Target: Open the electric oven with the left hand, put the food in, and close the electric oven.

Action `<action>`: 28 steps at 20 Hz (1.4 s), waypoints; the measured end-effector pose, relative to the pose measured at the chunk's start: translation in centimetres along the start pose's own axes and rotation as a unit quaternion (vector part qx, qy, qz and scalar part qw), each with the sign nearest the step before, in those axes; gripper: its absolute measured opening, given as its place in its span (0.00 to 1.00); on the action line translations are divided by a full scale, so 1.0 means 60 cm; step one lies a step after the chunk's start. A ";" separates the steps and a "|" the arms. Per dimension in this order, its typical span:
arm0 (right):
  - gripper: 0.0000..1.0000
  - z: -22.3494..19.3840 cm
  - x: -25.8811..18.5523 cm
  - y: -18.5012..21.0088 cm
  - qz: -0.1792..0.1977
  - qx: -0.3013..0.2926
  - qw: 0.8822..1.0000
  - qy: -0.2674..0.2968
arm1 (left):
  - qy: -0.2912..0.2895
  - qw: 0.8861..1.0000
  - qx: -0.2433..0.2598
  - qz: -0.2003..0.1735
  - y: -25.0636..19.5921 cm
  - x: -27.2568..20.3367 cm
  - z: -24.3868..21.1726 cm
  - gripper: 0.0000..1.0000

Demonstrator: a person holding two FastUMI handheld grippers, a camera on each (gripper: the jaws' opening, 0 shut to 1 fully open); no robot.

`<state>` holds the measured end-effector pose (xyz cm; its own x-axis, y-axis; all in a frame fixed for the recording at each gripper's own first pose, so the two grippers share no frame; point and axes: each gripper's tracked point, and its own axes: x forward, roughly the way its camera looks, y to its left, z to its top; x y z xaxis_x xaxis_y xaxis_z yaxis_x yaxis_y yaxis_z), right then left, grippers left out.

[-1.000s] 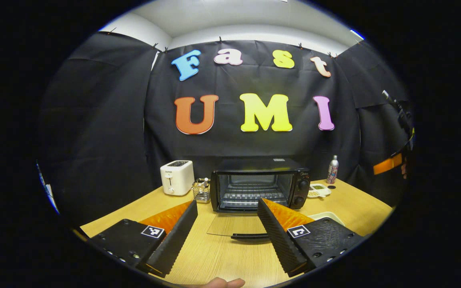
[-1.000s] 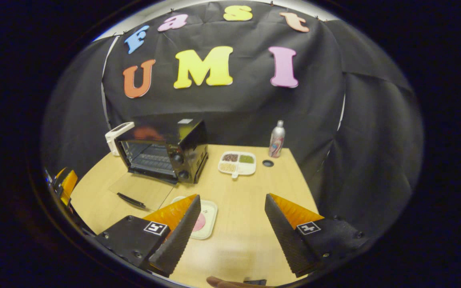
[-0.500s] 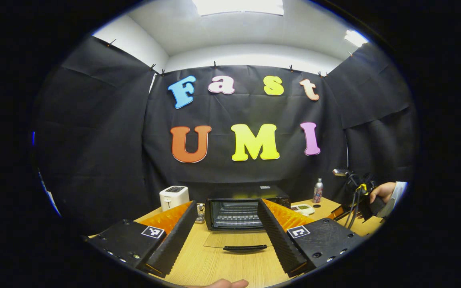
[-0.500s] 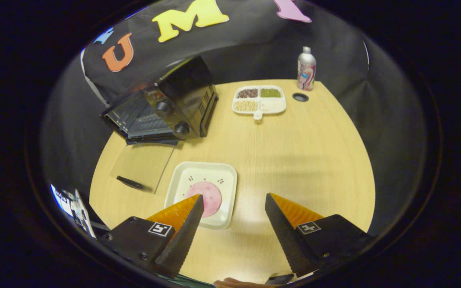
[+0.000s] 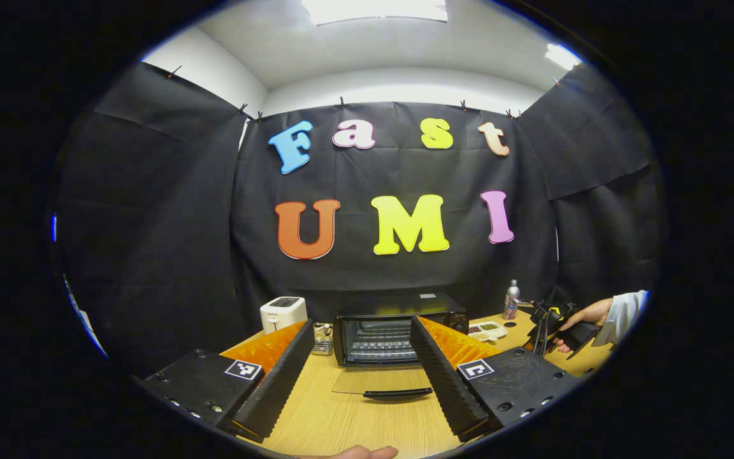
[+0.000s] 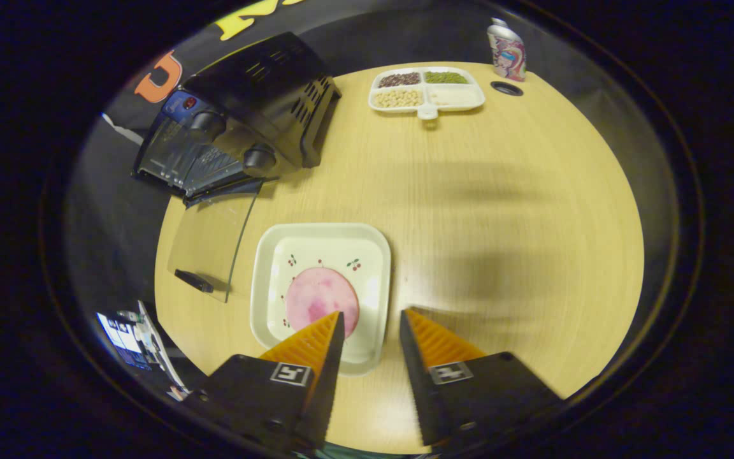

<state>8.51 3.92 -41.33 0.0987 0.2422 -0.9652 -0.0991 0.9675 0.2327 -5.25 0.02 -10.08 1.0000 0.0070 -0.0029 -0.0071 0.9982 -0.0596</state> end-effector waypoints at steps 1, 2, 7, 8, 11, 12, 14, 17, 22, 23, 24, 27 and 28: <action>0.28 -0.002 0.017 0.001 0.010 0.022 1.000 0.003 | -0.003 1.000 0.001 -0.002 -0.003 -0.002 0.003 0.96; 0.04 0.004 0.024 0.005 0.025 0.025 0.999 0.008 | -0.006 1.000 0.002 -0.004 -0.005 -0.003 0.005 0.96; 0.01 0.007 0.029 -0.001 0.057 0.030 0.998 0.019 | -0.010 1.000 0.005 -0.003 -0.004 -0.006 0.012 0.95; 0.01 0.006 0.028 -0.001 0.062 0.030 0.998 0.016 | -0.011 1.000 0.003 -0.003 -0.005 -0.004 0.013 0.95; 0.01 -0.001 0.025 -0.002 0.087 0.057 0.995 0.007 | -0.005 1.000 -0.001 -0.005 -0.006 -0.014 0.014 0.95; 0.01 -0.004 0.025 -0.002 0.100 0.067 0.993 0.001 | -0.002 1.000 -0.001 -0.006 -0.004 -0.017 0.013 0.95; 0.01 -0.011 0.023 -0.002 0.128 0.092 0.988 -0.007 | -0.001 1.000 0.001 -0.004 0.001 -0.023 0.017 0.96; 0.01 -0.013 0.012 0.000 0.155 0.130 0.979 -0.014 | 0.001 1.000 0.004 -0.007 -0.002 -0.035 0.021 0.96; 0.04 -0.018 -0.034 -0.020 0.163 0.139 0.976 -0.038 | 0.002 1.000 0.005 -0.023 -0.016 -0.055 0.024 0.95; 0.04 -0.018 -0.044 -0.023 0.163 0.139 0.976 -0.042 | 0.004 1.000 0.005 -0.025 -0.017 -0.057 0.024 0.95; 0.00 -0.022 -0.057 -0.024 0.163 0.138 0.976 -0.047 | 0.005 1.000 0.004 -0.028 -0.017 -0.062 0.023 0.96; 0.04 -0.020 -0.091 -0.008 0.165 0.127 0.976 -0.058 | 0.011 0.999 0.004 -0.030 -0.012 -0.063 0.017 0.96; 0.00 -0.021 -0.098 0.002 0.168 0.119 0.977 -0.060 | 0.014 1.000 0.003 -0.028 -0.009 -0.064 0.015 0.95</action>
<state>6.70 2.55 -35.77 0.2175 0.5422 -0.8116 0.0858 0.8176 0.5693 -9.07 -0.49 -9.12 0.9984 -0.0500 -0.0271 0.0484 0.9973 -0.0546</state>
